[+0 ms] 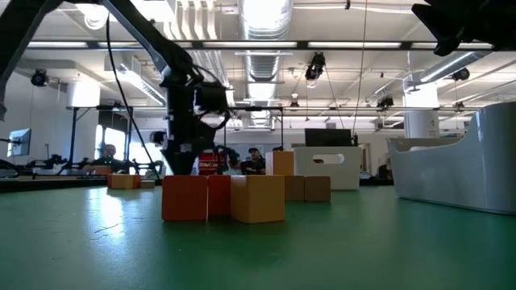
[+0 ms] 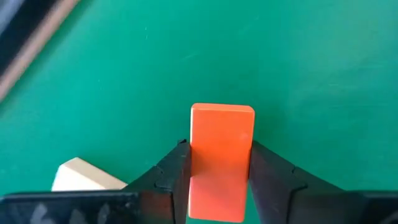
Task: Sort & place blocks by color
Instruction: Put the orange block into the yellow bin
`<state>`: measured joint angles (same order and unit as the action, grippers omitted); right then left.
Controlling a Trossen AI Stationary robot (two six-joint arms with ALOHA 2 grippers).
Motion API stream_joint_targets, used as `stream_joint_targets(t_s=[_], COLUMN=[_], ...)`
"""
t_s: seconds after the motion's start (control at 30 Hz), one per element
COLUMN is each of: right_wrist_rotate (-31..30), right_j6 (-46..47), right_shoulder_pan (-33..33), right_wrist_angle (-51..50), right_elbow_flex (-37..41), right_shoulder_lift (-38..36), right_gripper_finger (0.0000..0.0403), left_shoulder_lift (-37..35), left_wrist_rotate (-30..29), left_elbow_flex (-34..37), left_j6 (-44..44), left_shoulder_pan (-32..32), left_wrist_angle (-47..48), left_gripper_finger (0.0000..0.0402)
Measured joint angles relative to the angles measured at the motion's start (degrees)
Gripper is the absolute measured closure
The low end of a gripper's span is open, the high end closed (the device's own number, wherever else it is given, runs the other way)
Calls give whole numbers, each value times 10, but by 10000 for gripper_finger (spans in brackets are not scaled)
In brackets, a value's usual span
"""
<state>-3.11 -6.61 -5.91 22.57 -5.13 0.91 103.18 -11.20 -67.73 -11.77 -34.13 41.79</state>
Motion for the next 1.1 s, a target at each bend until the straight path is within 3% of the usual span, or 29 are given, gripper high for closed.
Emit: stream_joint_targets(t_s=[0.23, 0.67, 0.87, 1.1], right_wrist_rotate=[0, 1, 0, 1], right_j6=[1, 8, 15, 22], right_shoulder_pan=[0, 0, 0, 0], right_wrist_angle=[0, 0, 0, 0], right_elbow_flex=[0, 0, 0, 0], right_shoulder_lift=[0, 0, 0, 0], right_gripper_finger=[232, 232, 232, 232], left_shoulder_lift=[-84, -228, -245, -239], left_wrist_rotate=[-14, 16, 31, 94], left_elbow_flex=[-1, -6, -8, -5], left_j6=[-49, -220, -353, -358], left_shoulder_pan=[115, 428, 579, 736], left_wrist_angle=[42, 99, 120, 132], left_gripper_finger=[286, 284, 284, 283])
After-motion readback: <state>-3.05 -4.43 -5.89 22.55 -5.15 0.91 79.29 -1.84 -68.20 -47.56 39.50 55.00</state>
